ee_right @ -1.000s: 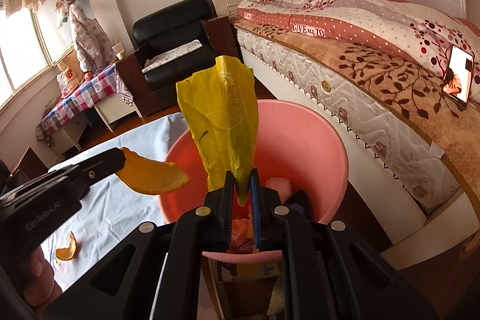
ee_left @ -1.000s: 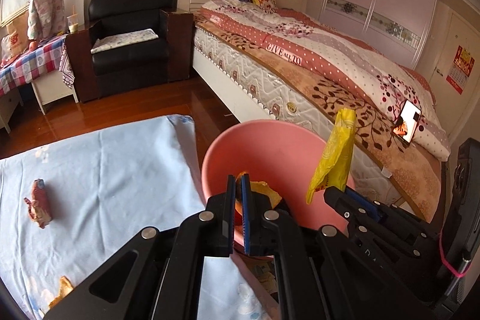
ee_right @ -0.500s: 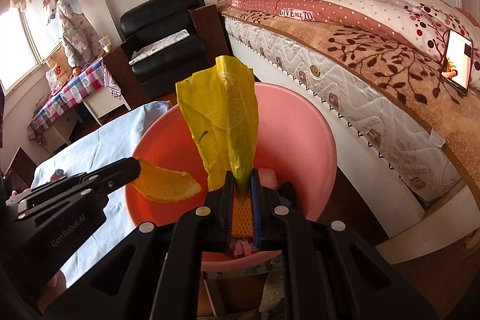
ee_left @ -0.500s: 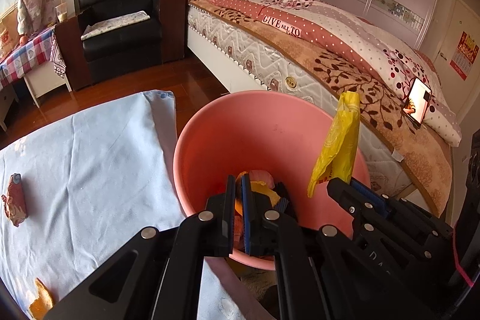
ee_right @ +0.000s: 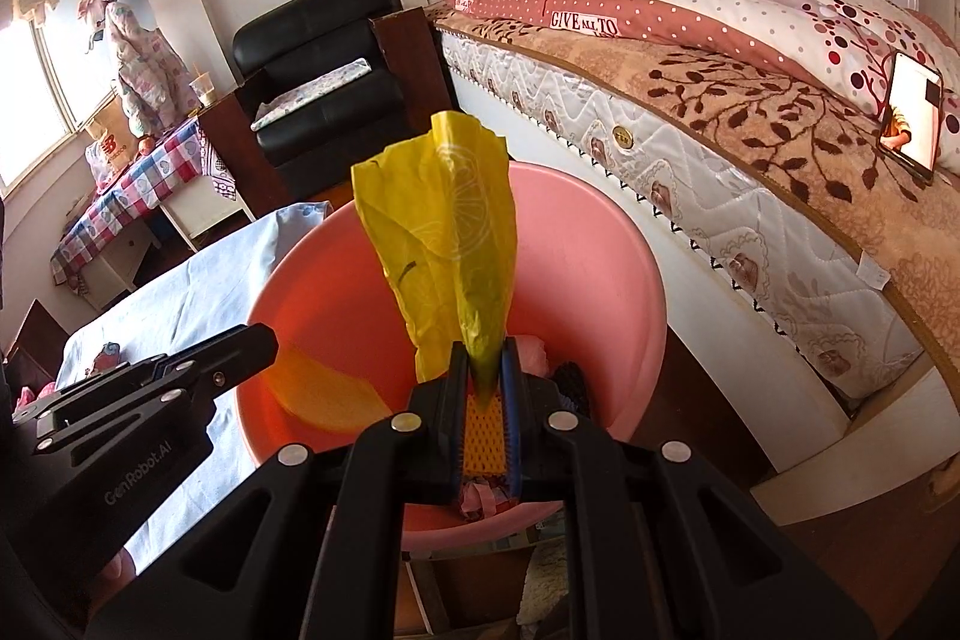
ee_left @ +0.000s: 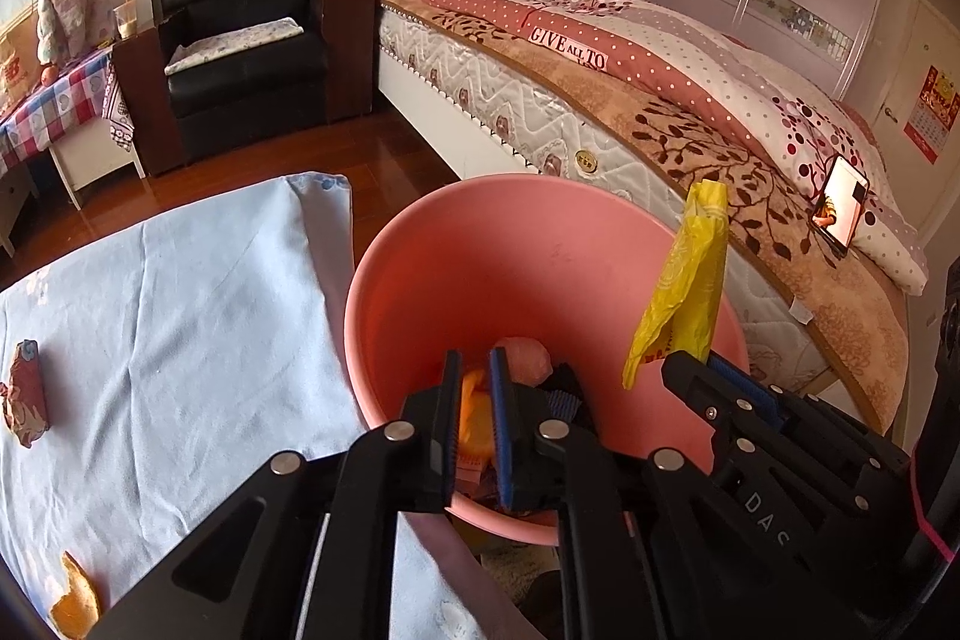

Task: Collect trash
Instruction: 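Open the left tool over the pink bucket while the right tool keeps holding the yellow bag, then open the right tool over the pink bucket to drop the yellow bag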

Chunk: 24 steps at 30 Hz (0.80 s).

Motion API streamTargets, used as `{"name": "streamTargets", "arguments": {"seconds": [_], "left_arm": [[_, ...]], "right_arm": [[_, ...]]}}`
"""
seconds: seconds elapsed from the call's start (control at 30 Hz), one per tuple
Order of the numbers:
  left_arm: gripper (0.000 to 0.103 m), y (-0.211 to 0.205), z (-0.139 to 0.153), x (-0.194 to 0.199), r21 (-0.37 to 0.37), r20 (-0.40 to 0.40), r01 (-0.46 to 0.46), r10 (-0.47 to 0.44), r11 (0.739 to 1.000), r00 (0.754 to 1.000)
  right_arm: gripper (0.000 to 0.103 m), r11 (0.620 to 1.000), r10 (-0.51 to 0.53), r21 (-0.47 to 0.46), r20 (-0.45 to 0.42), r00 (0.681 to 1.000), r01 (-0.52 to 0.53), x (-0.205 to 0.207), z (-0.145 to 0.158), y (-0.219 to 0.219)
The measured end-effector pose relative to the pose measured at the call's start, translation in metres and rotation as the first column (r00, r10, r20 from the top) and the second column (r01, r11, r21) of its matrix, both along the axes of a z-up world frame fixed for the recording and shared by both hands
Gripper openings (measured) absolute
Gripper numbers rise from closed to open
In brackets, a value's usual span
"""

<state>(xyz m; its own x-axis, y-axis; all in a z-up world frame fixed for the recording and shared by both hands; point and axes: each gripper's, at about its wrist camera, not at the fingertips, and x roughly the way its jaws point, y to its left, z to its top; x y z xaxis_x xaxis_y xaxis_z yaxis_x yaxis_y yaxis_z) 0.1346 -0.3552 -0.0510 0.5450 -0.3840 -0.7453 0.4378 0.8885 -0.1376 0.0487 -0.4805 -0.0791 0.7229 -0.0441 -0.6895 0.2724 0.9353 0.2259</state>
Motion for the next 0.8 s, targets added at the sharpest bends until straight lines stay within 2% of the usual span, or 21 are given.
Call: {"name": "streamTargets", "arguments": {"seconds": [0.03, 0.07, 0.13, 0.2, 0.47, 0.63, 0.7, 0.8], "left_arm": [[0.020, 0.001, 0.001, 0.000, -0.001, 0.003, -0.003, 0.003, 1.000, 1.000], [0.029, 0.002, 0.002, -0.001, -0.004, 0.006, -0.008, 0.008, 1.000, 1.000], [0.034, 0.002, 0.003, -0.001, -0.007, 0.010, -0.014, 0.014, 1.000, 1.000], [0.043, 0.003, 0.003, -0.001, -0.008, 0.007, -0.012, 0.012, 1.000, 1.000], [0.047, 0.015, 0.009, 0.000, -0.036, 0.006, -0.028, 0.028, 0.999, 1.000], [0.047, 0.020, 0.013, 0.000, -0.046, 0.008, -0.042, 0.043, 0.998, 0.999], [0.047, 0.023, 0.015, -0.001, -0.049, 0.011, -0.045, 0.046, 0.998, 0.999], [0.047, 0.027, 0.017, -0.004, -0.054, 0.014, -0.048, 0.049, 0.997, 0.999]], "right_arm": [[0.011, 1.000, -0.001, 0.000, 0.000, 1.000, 0.001, 0.000, 0.000, 0.000], [0.011, 1.000, -0.002, 0.000, 0.000, 1.000, 0.002, 0.000, 0.000, 0.000], [0.011, 1.000, -0.003, 0.000, 0.000, 1.000, 0.003, 0.000, 0.000, -0.001], [0.011, 1.000, -0.002, -0.001, 0.000, 1.000, 0.002, 0.000, 0.000, 0.000], [0.012, 1.000, -0.012, 0.009, -0.012, 1.000, 0.012, 0.002, -0.002, -0.003], [0.018, 0.999, -0.024, 0.035, -0.019, 1.000, 0.024, 0.001, -0.002, -0.005], [0.023, 0.999, -0.030, 0.037, -0.015, 0.999, 0.031, 0.000, -0.001, -0.005], [0.024, 0.998, -0.033, 0.048, -0.006, 0.999, 0.034, -0.003, 0.001, -0.005]]}}
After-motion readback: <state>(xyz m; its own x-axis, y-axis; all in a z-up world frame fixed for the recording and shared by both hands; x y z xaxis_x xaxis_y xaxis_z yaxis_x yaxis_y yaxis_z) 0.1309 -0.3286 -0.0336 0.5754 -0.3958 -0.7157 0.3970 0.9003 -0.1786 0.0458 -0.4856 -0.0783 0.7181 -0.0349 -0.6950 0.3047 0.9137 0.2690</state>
